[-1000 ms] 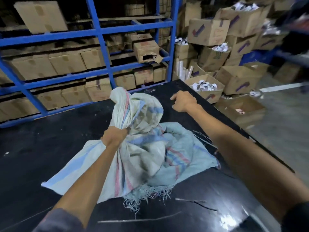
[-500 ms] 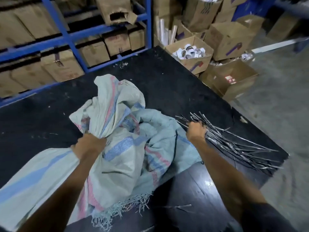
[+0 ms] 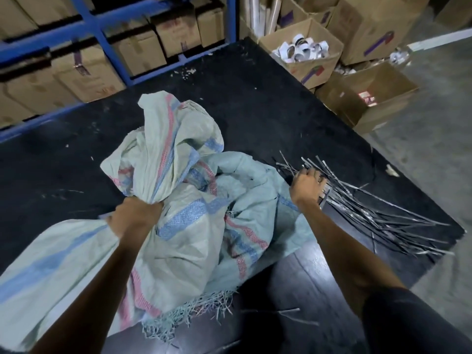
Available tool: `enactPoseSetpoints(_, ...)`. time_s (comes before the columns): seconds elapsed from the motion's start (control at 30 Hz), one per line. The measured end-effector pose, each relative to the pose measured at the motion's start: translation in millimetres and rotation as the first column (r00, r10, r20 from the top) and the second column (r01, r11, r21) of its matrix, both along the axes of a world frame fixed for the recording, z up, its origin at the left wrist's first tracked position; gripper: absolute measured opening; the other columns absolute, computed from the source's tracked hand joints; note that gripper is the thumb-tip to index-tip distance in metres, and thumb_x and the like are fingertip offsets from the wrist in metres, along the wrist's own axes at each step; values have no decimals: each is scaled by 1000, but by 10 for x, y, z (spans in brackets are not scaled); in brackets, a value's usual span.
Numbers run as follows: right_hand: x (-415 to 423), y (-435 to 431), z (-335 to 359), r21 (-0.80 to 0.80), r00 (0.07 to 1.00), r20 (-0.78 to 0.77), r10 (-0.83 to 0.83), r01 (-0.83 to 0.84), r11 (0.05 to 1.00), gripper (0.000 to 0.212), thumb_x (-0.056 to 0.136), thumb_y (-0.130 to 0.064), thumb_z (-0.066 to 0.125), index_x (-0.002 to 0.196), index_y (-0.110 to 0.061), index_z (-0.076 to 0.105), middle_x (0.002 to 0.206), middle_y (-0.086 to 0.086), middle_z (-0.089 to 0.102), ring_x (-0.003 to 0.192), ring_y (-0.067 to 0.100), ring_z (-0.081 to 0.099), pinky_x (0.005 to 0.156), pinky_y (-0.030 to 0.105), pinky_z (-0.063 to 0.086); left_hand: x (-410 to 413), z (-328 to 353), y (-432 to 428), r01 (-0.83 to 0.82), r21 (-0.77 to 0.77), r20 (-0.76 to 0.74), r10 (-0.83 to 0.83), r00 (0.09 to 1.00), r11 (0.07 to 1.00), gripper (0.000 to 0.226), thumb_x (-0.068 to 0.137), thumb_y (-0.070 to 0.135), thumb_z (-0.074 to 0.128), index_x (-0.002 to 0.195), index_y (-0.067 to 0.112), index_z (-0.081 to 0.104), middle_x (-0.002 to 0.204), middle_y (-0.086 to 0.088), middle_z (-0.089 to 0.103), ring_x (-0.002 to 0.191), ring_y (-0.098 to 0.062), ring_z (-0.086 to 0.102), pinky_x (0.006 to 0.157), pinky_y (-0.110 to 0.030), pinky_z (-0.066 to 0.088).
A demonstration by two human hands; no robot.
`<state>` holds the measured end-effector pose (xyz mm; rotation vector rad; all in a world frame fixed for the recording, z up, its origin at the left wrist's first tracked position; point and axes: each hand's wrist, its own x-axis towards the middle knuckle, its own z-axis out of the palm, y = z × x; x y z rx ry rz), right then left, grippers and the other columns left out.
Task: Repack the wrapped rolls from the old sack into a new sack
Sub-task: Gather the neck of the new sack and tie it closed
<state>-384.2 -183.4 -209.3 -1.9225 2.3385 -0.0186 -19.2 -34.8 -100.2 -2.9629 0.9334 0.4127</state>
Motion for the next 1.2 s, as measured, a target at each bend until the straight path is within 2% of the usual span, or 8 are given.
enactPoseSetpoints(0.23, 906, 484, 1215, -275, 688, 671, 277, -115, 954, 11, 89, -15, 64, 82, -24, 63, 67, -4, 66, 64, 21, 64, 64, 34, 51, 68, 376, 111, -255, -177, -416, 163, 895, 950, 64, 76, 50, 75, 119, 4, 61, 116, -14, 67, 106, -35, 64, 90, -35, 48)
enactPoseSetpoints(0.43, 1923, 1375, 2039, -261, 531, 743, 407, -331, 907, 19, 75, -31, 62, 57, -32, 56, 56, -15, 63, 61, 11, 63, 59, 27, 48, 389, 984, 678, -634, -486, -779, 29, 626, 602, 52, 70, 29, 82, 116, 9, 66, 110, -8, 70, 97, -28, 66, 85, -37, 54)
enactPoseSetpoints(0.57, 2412, 1820, 2376, -274, 577, 646, 499, -434, 858, 23, 80, -27, 66, 58, -21, 65, 51, -9, 59, 59, 11, 60, 46, 21, 37, 572, 1194, 1179, -755, -532, -840, -124, 529, 384, 52, 76, 18, 77, 126, 7, 65, 114, -11, 72, 103, -28, 69, 81, -34, 54)
enactPoseSetpoints(0.67, 2742, 2040, 2593, -263, 612, 594, 522, -466, 845, 17, 81, -30, 68, 69, -19, 74, 63, -6, 70, 70, 16, 68, 54, 26, 49, 708, 1288, 1504, -801, -515, -857, -215, 469, 306, 67, 71, 26, 80, 134, 13, 59, 124, -8, 69, 107, -27, 68, 89, -39, 56)
enactPoseSetpoints(0.73, 2922, 2138, 2715, -240, 608, 583, 539, -504, 829, 15, 81, -29, 68, 73, -20, 76, 69, -7, 73, 75, 17, 70, 61, 28, 54, 758, 1321, 1638, -788, -550, -832, -261, 490, 275, 64, 76, 21, 79, 136, 18, 56, 128, -1, 67, 112, -22, 66, 101, -43, 51)
enactPoseSetpoints(0.87, 3273, 2291, 2956, -204, 595, 510, 621, -618, 759, 16, 83, -29, 68, 69, -20, 68, 68, -5, 64, 78, 22, 67, 60, 29, 48, 866, 1408, 1865, -569, -765, -643, -298, 706, 303, 66, 83, 9, 77, 140, 20, 48, 135, 4, 59, 117, -9, 58, 92, -15, 46)
enactPoseSetpoints(1.03, 3516, 2260, 3126, -112, 596, 477, 646, -688, 717, 33, 88, -15, 63, 65, -21, 41, 75, 0, 55, 91, 31, 66, 68, 36, 50, 1030, 1409, 1991, -78, -939, -173, -266, 948, 335, 80, 75, 37, 82, 143, 30, 42, 140, 4, 50, 135, -18, 44, 115, -46, 35)
enactPoseSetpoints(1.2, 3593, 2106, 3062, -60, 562, 452, 693, -756, 652, 26, 83, -21, 70, 92, -18, 46, 95, 4, 60, 97, 30, 65, 71, 32, 47, 1209, 1412, 1980, 216, -895, 111, -273, 955, 391, 77, 80, 47, 72, 147, 21, 42, 146, -1, 46, 141, -22, 35, 121, -45, 24)
